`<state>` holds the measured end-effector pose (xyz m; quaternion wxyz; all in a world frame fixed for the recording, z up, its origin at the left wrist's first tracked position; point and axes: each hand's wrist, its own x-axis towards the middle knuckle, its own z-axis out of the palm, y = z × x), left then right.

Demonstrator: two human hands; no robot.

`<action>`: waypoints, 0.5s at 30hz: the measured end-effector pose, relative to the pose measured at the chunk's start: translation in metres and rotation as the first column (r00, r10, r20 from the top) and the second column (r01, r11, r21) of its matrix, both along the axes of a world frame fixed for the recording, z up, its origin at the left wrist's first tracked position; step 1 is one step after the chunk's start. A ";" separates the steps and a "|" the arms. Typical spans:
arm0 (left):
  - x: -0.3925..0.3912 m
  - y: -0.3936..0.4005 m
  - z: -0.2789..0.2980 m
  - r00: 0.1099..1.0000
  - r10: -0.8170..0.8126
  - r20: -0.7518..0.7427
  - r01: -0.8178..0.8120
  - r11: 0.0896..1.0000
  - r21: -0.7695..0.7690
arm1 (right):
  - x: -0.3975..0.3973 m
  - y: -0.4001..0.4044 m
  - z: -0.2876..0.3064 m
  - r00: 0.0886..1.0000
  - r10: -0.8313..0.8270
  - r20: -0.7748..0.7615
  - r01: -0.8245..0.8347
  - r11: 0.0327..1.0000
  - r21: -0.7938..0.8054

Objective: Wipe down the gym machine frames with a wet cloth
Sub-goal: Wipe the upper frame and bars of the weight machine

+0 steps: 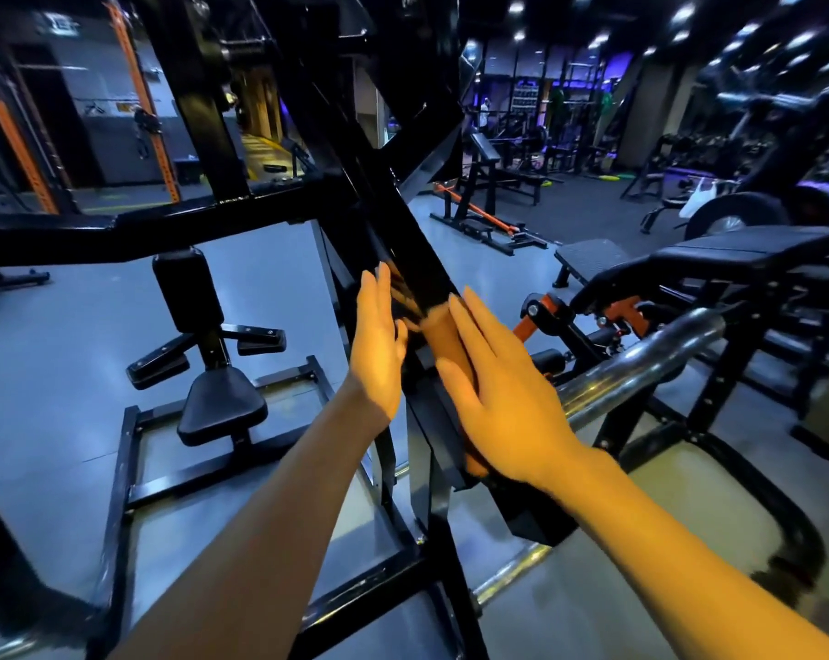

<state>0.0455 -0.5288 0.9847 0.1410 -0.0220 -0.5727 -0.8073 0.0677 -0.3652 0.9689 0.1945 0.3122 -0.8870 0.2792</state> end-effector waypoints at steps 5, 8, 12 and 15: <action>-0.004 -0.002 -0.006 0.999 -0.009 -0.031 0.009 1.000 -0.003 | 0.008 0.011 -0.012 0.998 -0.009 -0.054 0.013 0.997 0.072; -0.003 0.003 -0.004 0.998 -0.010 -0.054 0.011 1.000 0.021 | -0.027 -0.027 0.021 0.999 -0.012 -0.042 0.015 0.998 0.057; 0.002 0.009 0.002 0.998 -0.031 -0.047 0.037 0.991 0.127 | -0.059 -0.062 0.051 0.999 -0.032 -0.004 0.032 0.999 0.044; 0.005 0.010 0.007 0.999 -0.019 -0.050 0.021 0.998 0.059 | -0.047 -0.048 0.040 0.999 -0.001 -0.037 0.003 0.998 0.056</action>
